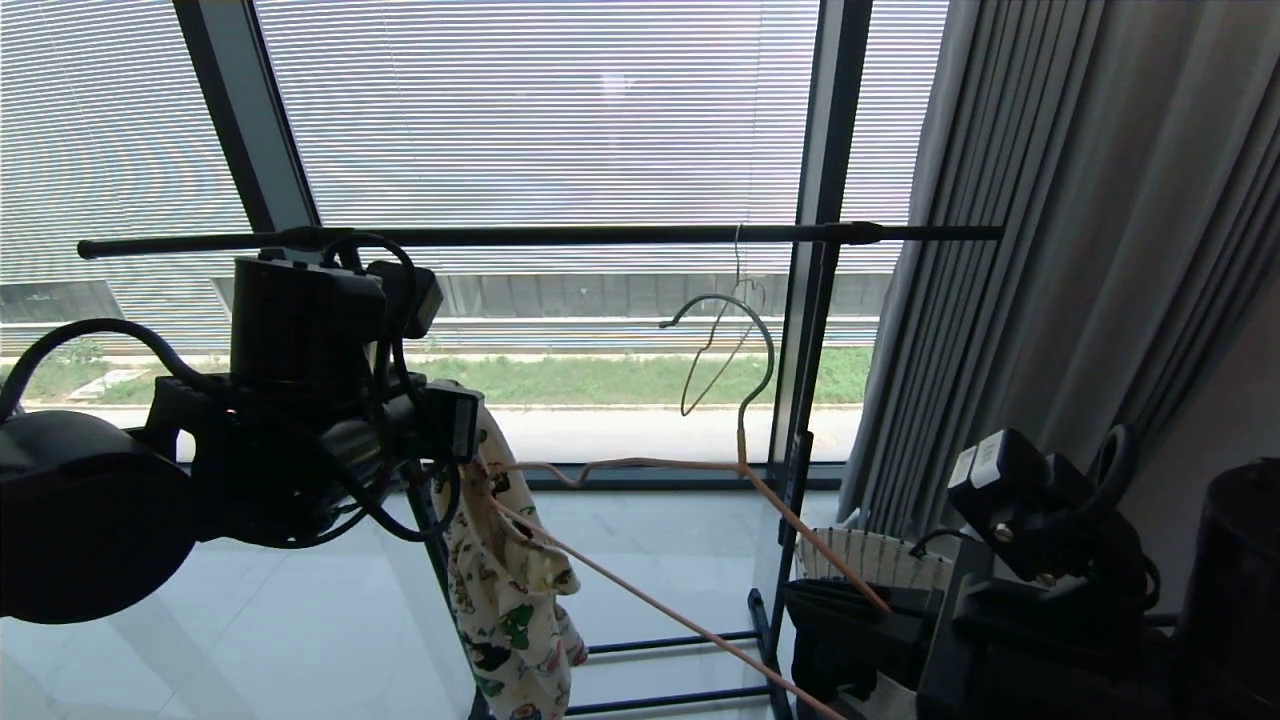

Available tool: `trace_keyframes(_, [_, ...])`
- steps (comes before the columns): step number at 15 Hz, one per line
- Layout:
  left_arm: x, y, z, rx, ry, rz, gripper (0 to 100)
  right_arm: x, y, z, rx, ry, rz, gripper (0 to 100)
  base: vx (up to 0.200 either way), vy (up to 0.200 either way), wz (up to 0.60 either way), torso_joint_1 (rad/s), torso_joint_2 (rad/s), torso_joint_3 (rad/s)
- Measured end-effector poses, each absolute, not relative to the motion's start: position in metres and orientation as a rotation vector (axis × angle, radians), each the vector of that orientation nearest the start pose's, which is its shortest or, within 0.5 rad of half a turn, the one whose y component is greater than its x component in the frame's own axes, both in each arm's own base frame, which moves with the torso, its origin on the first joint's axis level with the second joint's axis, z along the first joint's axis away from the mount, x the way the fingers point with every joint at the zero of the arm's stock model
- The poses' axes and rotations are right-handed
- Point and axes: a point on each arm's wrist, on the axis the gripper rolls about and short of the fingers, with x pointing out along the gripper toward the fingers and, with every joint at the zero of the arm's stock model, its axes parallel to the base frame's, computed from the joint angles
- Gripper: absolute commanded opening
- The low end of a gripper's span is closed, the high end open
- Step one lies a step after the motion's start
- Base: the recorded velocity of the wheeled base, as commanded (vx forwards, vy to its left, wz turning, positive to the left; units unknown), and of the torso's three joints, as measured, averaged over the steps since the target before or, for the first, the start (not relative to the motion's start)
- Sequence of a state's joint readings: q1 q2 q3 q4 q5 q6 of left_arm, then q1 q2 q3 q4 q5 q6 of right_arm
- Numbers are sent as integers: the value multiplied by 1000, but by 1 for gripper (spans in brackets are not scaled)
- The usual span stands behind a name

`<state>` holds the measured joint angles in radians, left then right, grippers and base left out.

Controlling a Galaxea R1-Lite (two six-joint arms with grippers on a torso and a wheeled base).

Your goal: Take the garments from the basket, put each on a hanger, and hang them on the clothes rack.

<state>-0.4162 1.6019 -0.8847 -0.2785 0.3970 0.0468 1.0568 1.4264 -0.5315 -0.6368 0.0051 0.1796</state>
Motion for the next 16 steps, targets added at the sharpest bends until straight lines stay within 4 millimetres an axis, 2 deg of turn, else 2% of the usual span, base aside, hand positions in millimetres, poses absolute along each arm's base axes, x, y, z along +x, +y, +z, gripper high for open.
trace_keyframes(5, [269, -107, 193, 233, 411, 28, 0, 118, 211, 185, 36, 311, 1033, 0, 0, 0, 0, 0, 0, 0])
trace_keyframes(10, [271, -108, 199, 223, 392, 32, 0, 127, 229, 179, 59, 281, 990, 0, 0, 0, 0, 0, 0, 0])
trace_keyframes(16, [267, -111, 208, 178, 359, 29, 0, 142, 255, 181, 118, 229, 930, 0, 0, 0, 0, 0, 0, 0])
